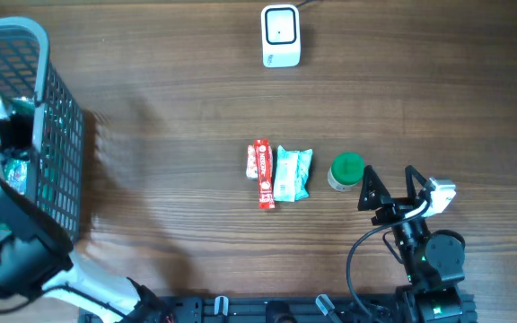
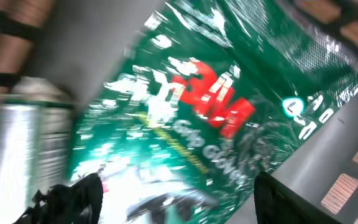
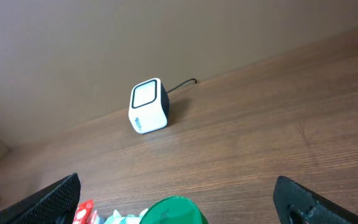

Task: Scan the item barcode
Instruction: 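Return the left gripper to the basket and grasp the green box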

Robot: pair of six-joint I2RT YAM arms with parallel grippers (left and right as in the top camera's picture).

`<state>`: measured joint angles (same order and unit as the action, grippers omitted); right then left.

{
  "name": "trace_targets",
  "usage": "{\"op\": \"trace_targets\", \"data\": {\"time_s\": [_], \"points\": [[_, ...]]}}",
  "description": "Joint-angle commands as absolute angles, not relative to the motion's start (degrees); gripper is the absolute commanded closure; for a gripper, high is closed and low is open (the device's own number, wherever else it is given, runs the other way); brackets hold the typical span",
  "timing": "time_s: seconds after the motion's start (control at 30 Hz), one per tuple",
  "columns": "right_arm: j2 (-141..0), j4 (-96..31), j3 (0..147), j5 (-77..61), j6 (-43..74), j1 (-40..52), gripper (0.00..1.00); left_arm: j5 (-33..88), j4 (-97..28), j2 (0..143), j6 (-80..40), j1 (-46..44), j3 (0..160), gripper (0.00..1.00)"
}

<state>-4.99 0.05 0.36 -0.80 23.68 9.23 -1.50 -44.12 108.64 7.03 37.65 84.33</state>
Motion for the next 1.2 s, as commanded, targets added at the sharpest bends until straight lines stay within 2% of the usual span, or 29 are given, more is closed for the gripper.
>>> {"op": "trace_targets", "data": {"time_s": [0.0, 0.2, 0.43, 0.93, 1.07, 1.13, 1.17], "points": [[-5.1, 0.3, 0.3, 0.0, 22.7, 9.5, 0.0, -5.2, -44.0, 105.7, 7.3, 40.8, 84.9, 0.26], [-5.1, 0.3, 0.3, 0.0, 22.7, 9.5, 0.0, -5.0, -43.9, 106.0, 7.3, 46.4, 84.3, 0.26], [-5.1, 0.3, 0.3, 0.0, 22.7, 9.5, 0.0, 0.6, -43.2, 108.7, 7.3, 51.2, 84.3, 0.27], [-5.1, 0.3, 0.3, 0.0, 22.7, 9.5, 0.0, 3.5, -42.5, 119.5, 5.3, 51.8, 84.3, 0.31], [-5.1, 0.3, 0.3, 0.0, 22.7, 9.5, 0.0, 4.5, -42.5, 121.0, 5.3, 51.8, 84.3, 0.5], [-5.1, 0.3, 0.3, 0.0, 22.7, 9.5, 0.0, 5.4, -42.5, 121.2, 5.3, 51.8, 84.3, 0.71], [-5.1, 0.3, 0.3, 0.0, 22.7, 9.5, 0.0, 5.4, -42.5, 121.2, 5.3, 51.8, 84.3, 0.76]]}}
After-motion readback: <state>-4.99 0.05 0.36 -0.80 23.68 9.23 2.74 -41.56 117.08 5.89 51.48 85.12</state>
